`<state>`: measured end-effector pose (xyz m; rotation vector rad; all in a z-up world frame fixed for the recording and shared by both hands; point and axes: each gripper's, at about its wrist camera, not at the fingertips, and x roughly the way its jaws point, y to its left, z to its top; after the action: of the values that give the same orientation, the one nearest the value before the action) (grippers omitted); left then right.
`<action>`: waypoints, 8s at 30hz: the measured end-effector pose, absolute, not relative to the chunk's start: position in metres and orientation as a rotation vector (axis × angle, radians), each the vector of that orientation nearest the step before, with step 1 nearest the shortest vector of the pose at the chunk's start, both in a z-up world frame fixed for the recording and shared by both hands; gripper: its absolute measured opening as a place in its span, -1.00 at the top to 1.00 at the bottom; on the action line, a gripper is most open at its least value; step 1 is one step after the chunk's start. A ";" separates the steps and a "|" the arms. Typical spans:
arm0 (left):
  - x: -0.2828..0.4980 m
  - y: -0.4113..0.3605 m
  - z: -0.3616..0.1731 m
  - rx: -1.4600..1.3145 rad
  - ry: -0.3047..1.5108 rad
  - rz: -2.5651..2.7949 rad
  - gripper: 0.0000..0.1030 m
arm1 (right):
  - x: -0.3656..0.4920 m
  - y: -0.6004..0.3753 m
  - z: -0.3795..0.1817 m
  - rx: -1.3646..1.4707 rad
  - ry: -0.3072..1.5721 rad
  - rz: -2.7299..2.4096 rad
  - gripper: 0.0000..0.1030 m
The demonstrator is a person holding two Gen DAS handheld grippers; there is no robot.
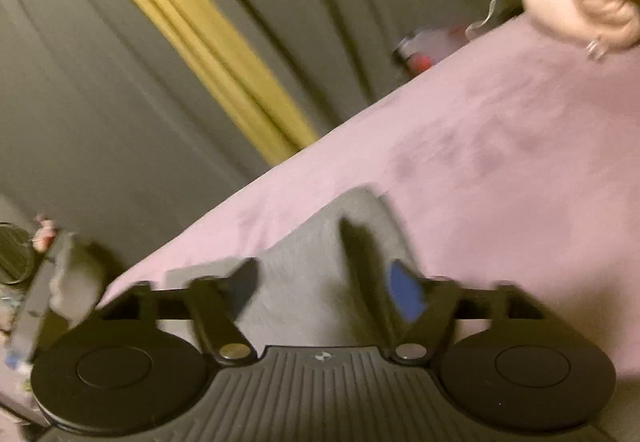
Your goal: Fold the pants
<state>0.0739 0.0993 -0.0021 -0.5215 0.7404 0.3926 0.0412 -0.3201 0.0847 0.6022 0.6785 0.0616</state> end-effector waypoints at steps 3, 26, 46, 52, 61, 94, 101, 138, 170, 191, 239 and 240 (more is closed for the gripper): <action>0.078 0.090 -0.001 -0.482 0.750 0.332 -0.84 | 0.047 -0.318 0.078 0.565 0.717 0.110 -0.88; 0.098 0.051 -0.016 -0.272 0.940 0.229 -0.93 | 0.096 -0.301 0.003 0.464 0.983 0.103 -0.92; 0.093 0.052 -0.016 -0.342 0.962 0.116 -0.94 | 0.087 -0.298 0.007 0.465 0.963 0.077 -0.92; 0.094 0.049 -0.016 -0.332 0.956 0.117 -0.94 | 0.087 -0.298 0.007 0.462 0.964 0.080 -0.92; 0.099 0.065 -0.015 -0.458 0.950 0.020 -0.94 | 0.095 -0.305 0.007 0.498 0.994 0.109 -0.93; 0.188 0.069 -0.046 -0.582 0.917 -0.262 -0.31 | 0.164 -0.333 -0.018 0.688 0.979 0.429 -0.66; 0.191 0.045 -0.039 -0.448 0.906 -0.222 -0.22 | 0.163 -0.316 -0.011 0.534 0.959 0.412 -0.58; 0.156 0.000 -0.002 -0.035 0.805 -0.015 -0.77 | 0.161 -0.224 0.051 -0.223 0.862 0.112 -0.92; 0.131 0.013 -0.015 -0.104 0.875 0.060 -0.88 | 0.114 -0.288 0.050 0.167 0.931 0.101 -0.92; 0.098 -0.027 -0.020 -0.012 0.980 0.026 -0.94 | 0.071 -0.221 0.040 -0.019 1.107 0.082 -0.92; 0.110 -0.034 -0.017 0.037 0.913 0.052 -0.98 | 0.075 -0.181 0.042 -0.143 0.923 0.047 -0.92; 0.109 -0.035 -0.017 0.043 0.910 0.048 -0.98 | 0.076 -0.183 0.043 -0.128 0.925 0.044 -0.92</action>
<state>0.1094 -0.0354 -0.0175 0.0430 0.9101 0.0480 0.0757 -0.1828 0.0426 -0.1281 0.9254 0.0444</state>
